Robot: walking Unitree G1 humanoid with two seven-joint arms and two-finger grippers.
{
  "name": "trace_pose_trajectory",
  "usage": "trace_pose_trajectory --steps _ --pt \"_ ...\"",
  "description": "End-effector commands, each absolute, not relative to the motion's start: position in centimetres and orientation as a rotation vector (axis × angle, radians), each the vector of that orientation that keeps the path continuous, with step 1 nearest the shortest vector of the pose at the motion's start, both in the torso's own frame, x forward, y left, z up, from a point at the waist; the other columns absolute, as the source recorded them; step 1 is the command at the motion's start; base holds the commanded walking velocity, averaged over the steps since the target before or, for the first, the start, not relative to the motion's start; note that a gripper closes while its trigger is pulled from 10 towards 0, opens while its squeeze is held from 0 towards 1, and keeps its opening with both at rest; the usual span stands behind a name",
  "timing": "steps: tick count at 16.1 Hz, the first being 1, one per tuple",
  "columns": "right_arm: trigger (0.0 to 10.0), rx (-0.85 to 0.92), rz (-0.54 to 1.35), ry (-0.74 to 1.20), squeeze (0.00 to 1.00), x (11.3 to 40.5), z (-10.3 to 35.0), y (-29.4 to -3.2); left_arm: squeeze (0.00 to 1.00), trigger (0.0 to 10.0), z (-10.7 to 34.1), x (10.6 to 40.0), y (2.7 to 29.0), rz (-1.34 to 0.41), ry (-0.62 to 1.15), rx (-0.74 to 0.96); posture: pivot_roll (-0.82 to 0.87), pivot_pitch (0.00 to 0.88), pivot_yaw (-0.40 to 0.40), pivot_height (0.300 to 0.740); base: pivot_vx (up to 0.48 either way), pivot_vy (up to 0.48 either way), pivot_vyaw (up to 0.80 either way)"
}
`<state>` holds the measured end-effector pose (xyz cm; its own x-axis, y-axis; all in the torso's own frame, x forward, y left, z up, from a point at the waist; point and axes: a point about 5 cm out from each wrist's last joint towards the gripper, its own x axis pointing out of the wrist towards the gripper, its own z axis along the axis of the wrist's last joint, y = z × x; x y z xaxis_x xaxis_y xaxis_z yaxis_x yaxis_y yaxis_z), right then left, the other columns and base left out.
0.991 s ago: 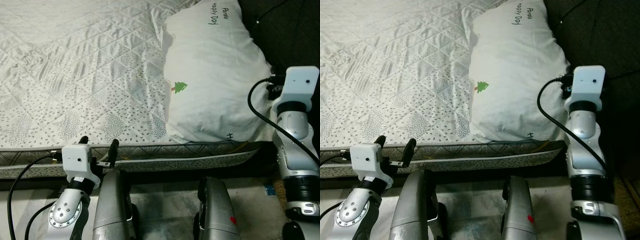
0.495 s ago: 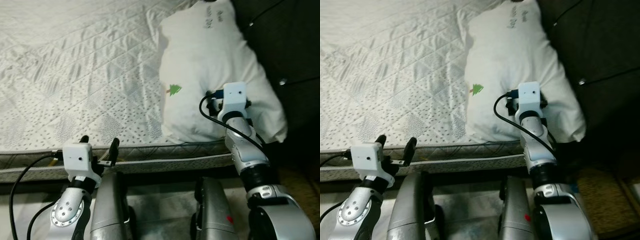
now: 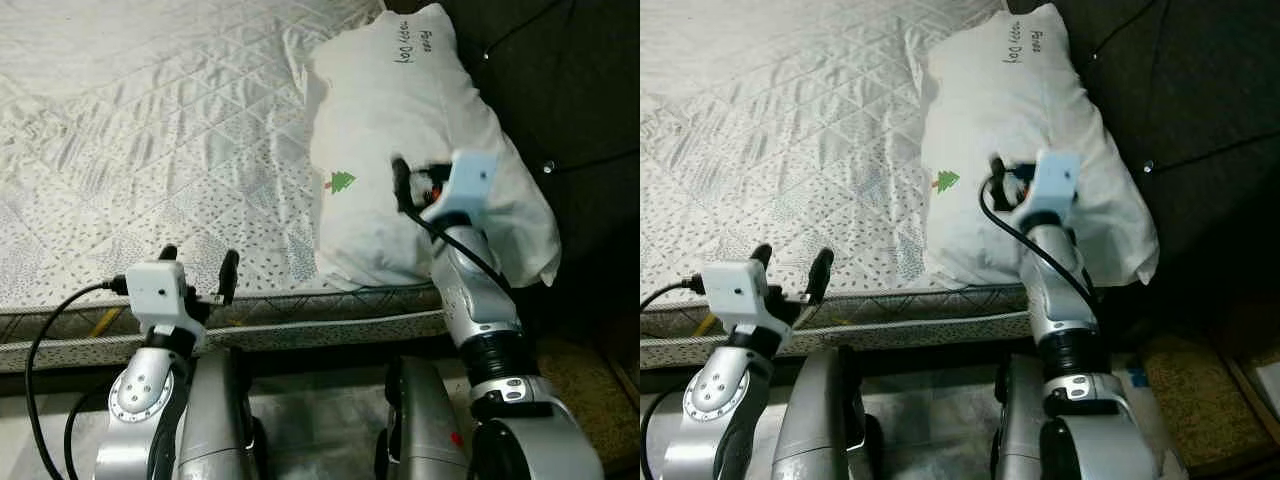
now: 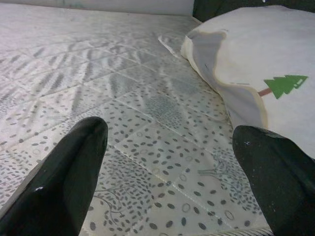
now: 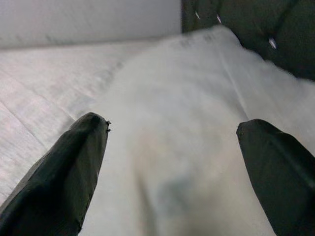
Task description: Clean up the room
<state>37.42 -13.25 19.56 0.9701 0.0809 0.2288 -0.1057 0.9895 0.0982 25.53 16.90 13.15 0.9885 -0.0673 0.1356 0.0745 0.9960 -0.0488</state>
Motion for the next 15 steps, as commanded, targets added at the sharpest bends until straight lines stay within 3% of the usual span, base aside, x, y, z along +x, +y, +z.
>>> trace_pose_trajectory --steps 1,6,15 --pt "10.0 0.146 0.116 -0.257 0.0 36.6 19.8 -13.1 0.0 10.0 12.7 25.5 17.5 -0.032 -0.124 -0.052 0.14 0.104 -0.012 0.543 0.0 0.0 0.0" --pt "10.0 0.23 0.16 -0.292 0.0 35.3 19.8 -12.1 0.0 10.0 12.7 26.4 16.9 -0.019 -0.15 -0.078 0.13 0.047 -0.003 0.569 0.0 0.0 0.0" --pt "10.0 0.226 0.173 -0.311 0.0 35.3 20.6 -12.2 0.0 10.0 12.8 27.9 16.3 -0.035 -0.184 -0.087 0.11 0.0 0.008 0.677 0.0 0.0 0.0"
